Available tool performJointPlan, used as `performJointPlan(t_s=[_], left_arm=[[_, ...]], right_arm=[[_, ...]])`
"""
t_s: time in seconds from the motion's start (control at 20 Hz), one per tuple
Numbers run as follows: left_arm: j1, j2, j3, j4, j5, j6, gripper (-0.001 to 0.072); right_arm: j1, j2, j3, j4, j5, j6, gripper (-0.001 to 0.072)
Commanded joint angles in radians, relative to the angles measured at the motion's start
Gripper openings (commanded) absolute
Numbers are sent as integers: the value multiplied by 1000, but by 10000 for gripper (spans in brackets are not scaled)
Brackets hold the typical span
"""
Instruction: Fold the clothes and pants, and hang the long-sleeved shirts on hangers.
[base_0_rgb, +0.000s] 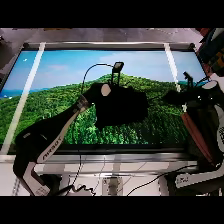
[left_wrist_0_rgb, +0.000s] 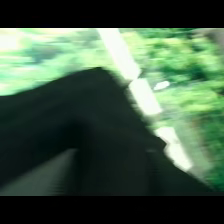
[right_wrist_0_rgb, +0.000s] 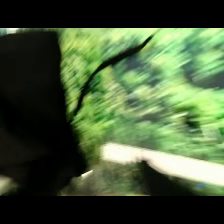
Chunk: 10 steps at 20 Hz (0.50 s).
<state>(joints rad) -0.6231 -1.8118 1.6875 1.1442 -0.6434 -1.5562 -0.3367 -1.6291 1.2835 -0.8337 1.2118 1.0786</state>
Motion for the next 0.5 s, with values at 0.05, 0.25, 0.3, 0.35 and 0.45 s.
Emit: performJointPlan(t_s=[0.05,0.25,0.3,0.35,0.45], left_arm=[[123,-2,0,132,-113,1,28],[144,-40,0,131,-141,4,12],[140,-45,0,131,-158,4,12],[137,-49,0,131,-171,5,12],[130,-52,0,131,-192,4,13]], right_arm=[[72,-90,-93,185,-33,29,700],[195,-118,-93,194,-255,183,699],[211,-125,-93,193,-293,222,692],[221,-139,-90,193,-308,254,690],[225,-187,-64,199,-259,274,691]])
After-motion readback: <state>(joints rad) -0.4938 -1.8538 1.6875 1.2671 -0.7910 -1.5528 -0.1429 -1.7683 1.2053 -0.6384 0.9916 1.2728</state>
